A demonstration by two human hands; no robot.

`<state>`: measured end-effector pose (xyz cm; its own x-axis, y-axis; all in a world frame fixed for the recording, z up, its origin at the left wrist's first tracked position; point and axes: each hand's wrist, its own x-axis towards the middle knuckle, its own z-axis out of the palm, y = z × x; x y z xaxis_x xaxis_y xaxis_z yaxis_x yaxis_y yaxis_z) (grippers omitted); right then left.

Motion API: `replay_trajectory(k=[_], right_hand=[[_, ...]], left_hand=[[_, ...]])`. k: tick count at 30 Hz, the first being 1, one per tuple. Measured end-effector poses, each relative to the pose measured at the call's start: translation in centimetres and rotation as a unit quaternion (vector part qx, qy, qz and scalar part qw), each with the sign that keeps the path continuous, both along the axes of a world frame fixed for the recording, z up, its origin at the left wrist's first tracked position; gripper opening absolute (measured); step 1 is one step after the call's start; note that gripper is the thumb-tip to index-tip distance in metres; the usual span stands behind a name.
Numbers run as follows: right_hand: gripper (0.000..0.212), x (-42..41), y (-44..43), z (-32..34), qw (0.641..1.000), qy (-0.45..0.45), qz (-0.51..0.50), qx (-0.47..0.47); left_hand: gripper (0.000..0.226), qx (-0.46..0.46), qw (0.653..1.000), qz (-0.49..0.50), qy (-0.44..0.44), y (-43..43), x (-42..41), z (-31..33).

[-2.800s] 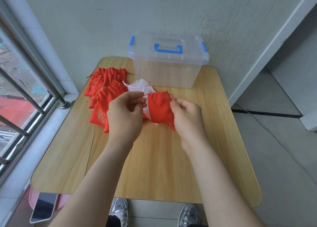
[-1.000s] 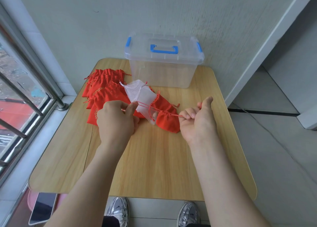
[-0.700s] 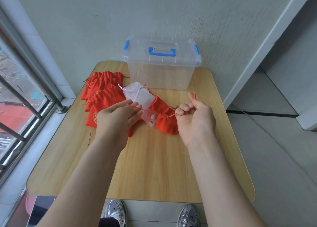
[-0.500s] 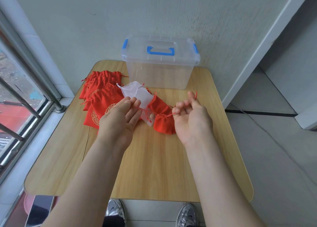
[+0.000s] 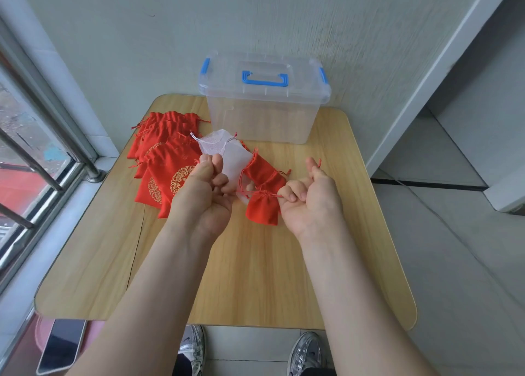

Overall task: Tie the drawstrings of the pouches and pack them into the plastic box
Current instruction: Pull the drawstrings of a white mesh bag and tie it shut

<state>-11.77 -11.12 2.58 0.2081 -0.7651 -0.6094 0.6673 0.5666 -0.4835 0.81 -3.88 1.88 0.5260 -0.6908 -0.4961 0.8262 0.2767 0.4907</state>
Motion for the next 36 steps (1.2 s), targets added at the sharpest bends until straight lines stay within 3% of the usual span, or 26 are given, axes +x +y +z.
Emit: replay_trajectory(k=[5,10,18,28,32,36], right_hand=[[0.024,-0.1,0.0,0.3,0.996,0.078,0.018,-0.051],[0.023,0.4,0.4,1.0,0.946,0.185,0.159,-0.215],[0.017,0.7,0.6,0.8,0.880,0.232,0.268,-0.317],[0.040,0.8,0.9,0.4,0.786,0.263,0.332,-0.450],[0.043,0.7,1.0,0.6,0.775,0.254,0.335,-0.471],[0.037,0.3,0.8,0.9,0.786,0.250,0.332,-0.458]], left_hand=[[0.018,0.005,1.000,-0.010,-0.027,0.2,0.6,-0.5],[0.019,0.032,0.968,-0.102,-0.227,0.8,1.0,-0.6],[0.027,0.051,0.910,-0.162,-0.377,1.3,-0.4,1.0],[0.026,0.026,0.883,-0.160,-0.440,1.4,-0.7,1.6],[0.023,0.030,0.877,-0.154,-0.454,1.4,-0.8,1.7],[0.025,0.032,0.873,-0.143,-0.464,1.5,-0.7,1.7]])
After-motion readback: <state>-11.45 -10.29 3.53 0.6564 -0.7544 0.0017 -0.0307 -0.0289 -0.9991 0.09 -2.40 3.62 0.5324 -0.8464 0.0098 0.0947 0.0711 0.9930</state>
